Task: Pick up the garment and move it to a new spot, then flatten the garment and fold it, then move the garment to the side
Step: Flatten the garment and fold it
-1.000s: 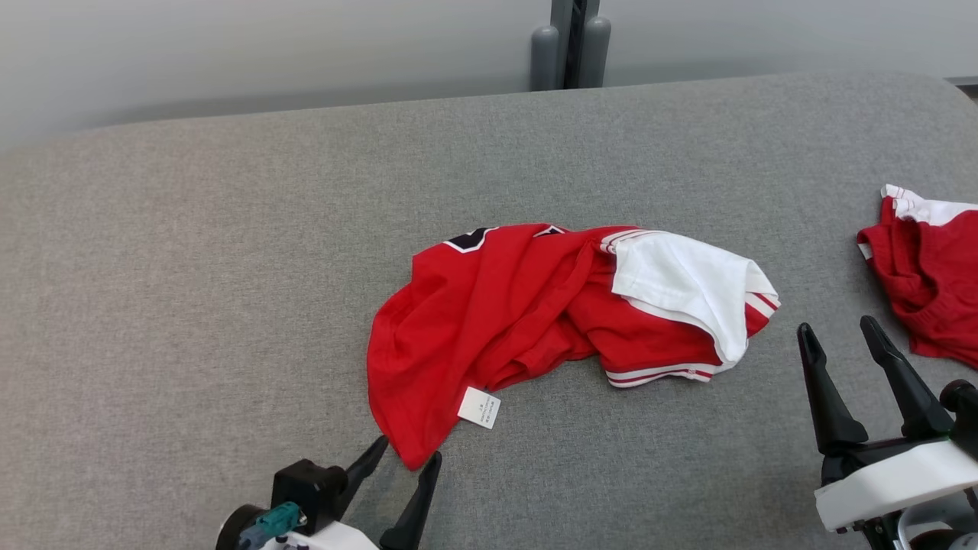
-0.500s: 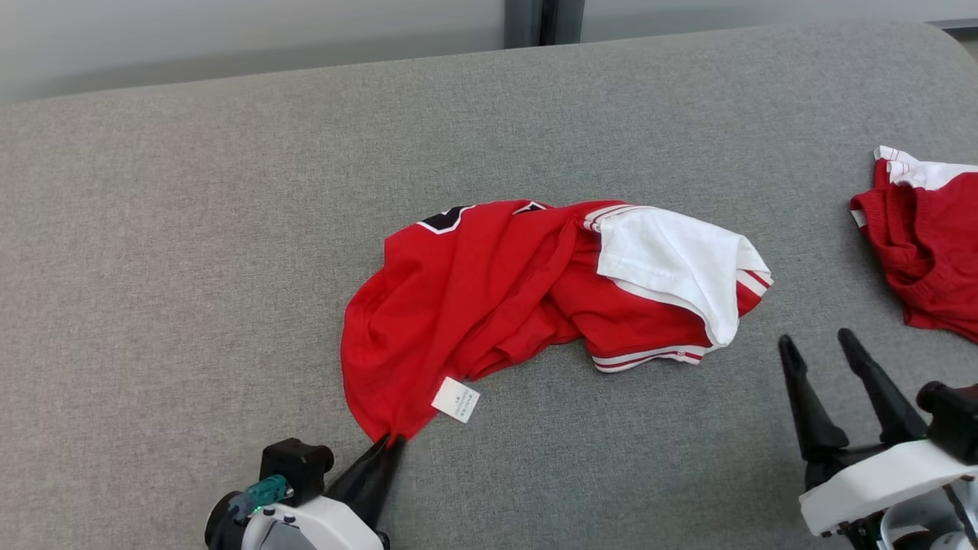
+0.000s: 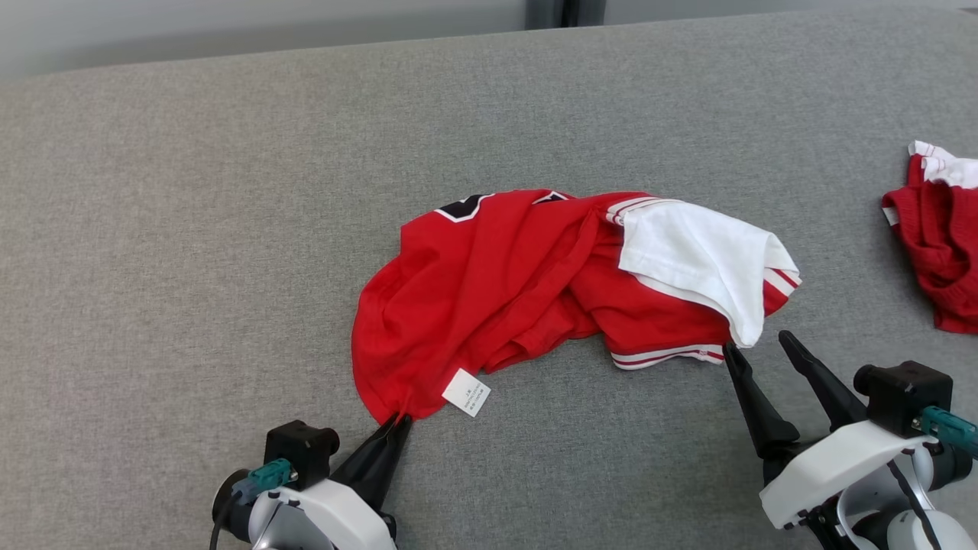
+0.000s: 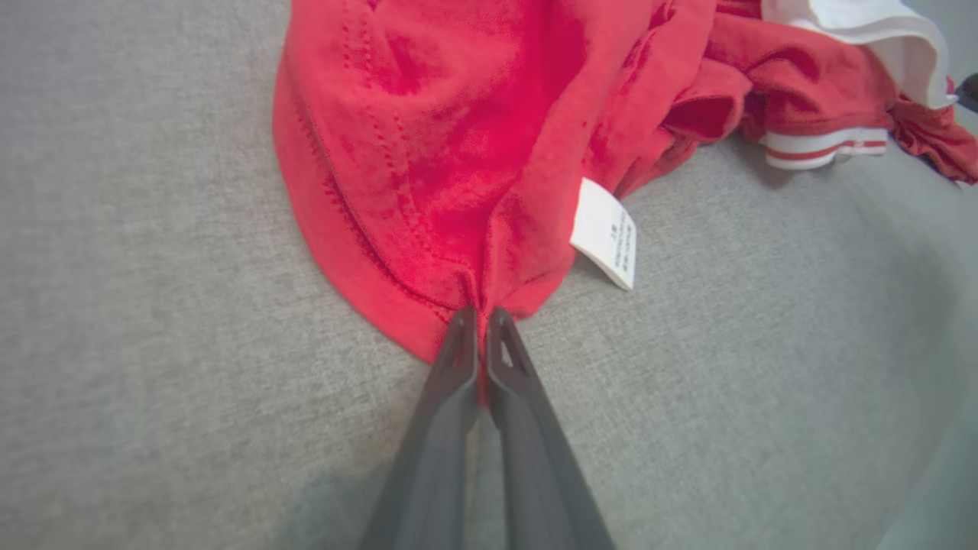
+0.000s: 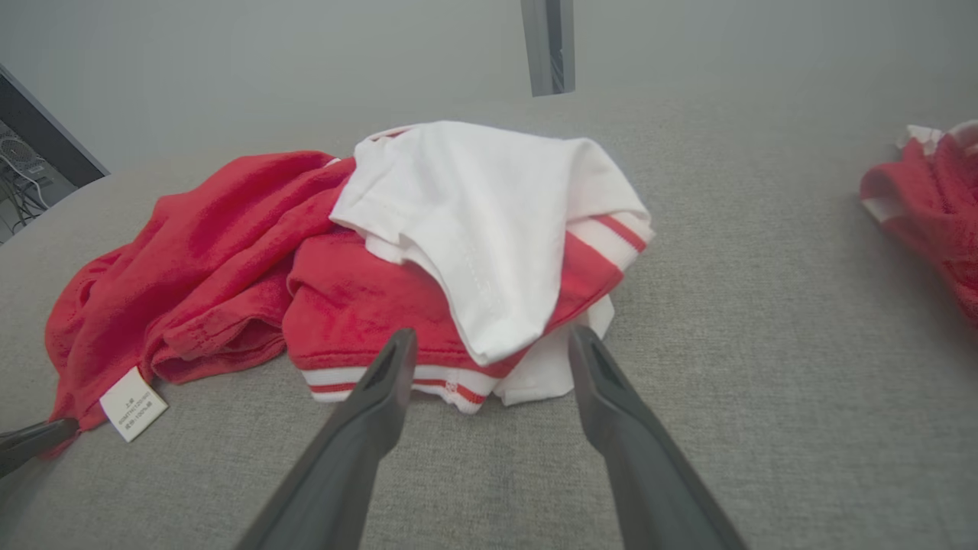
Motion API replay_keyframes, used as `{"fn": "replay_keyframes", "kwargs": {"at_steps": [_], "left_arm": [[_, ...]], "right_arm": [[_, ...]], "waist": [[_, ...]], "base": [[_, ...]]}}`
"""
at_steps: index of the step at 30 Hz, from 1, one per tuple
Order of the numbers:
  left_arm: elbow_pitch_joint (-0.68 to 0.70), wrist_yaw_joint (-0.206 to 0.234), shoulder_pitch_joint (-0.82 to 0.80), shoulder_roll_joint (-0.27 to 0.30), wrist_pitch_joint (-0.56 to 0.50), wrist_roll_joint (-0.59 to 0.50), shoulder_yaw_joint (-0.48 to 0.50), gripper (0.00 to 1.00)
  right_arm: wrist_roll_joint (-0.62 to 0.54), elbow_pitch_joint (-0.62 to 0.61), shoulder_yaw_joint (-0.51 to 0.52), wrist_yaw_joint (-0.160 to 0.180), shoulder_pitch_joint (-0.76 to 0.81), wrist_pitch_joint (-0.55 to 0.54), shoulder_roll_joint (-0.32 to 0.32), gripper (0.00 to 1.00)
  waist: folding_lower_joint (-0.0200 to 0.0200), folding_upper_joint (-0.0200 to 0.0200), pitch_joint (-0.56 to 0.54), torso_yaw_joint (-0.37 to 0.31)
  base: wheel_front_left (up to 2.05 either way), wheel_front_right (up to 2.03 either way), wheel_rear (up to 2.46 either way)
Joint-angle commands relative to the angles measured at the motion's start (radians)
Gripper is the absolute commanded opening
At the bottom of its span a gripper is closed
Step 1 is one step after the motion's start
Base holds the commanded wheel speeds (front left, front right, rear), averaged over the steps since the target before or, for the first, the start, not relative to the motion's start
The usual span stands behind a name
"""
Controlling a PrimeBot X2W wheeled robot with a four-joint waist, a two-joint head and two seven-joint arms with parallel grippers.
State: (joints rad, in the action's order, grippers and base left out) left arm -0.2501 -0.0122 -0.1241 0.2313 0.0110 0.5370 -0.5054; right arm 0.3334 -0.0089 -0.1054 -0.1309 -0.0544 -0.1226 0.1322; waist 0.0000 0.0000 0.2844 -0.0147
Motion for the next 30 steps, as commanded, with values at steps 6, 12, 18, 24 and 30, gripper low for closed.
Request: {"fn": "replay_keyframes", "kwargs": {"at_steps": [6,12,18,24,30], "left_arm": [[-0.017,-0.002,-0.024,-0.001,0.012,-0.001,-0.004,0.00],[-0.022,-0.003,-0.031,-0.001,0.021,0.002,-0.005,0.00],[-0.002,0.006,-0.040,0.006,0.050,-0.005,0.004,0.00],[0.066,0.032,-0.060,0.035,0.095,-0.023,0.040,0.00],[0.202,0.065,-0.112,0.101,0.100,-0.057,0.092,0.00]], "right_arm": [[-0.006,0.030,0.001,0.000,-0.031,0.000,0.007,1.00],[-0.014,0.042,0.015,0.000,-0.049,0.004,-0.004,0.00],[-0.040,0.010,0.046,0.000,-0.043,0.016,-0.002,0.00],[-0.078,-0.068,0.071,0.000,-0.048,0.023,0.022,0.00],[-0.121,-0.175,0.086,0.000,-0.085,-0.002,0.077,0.00]], "waist": [[0.0000,0.0000,0.009,0.014],[0.0000,0.0000,0.019,0.018],[0.0000,0.0000,0.019,0.013],[0.0000,0.0000,0.007,0.004],[0.0000,0.0000,-0.012,-0.001]], "base": [[0.00,0.00,0.00],[0.00,0.00,0.00],[0.00,0.00,0.00],[0.00,0.00,0.00],[0.00,0.00,0.00]]}}
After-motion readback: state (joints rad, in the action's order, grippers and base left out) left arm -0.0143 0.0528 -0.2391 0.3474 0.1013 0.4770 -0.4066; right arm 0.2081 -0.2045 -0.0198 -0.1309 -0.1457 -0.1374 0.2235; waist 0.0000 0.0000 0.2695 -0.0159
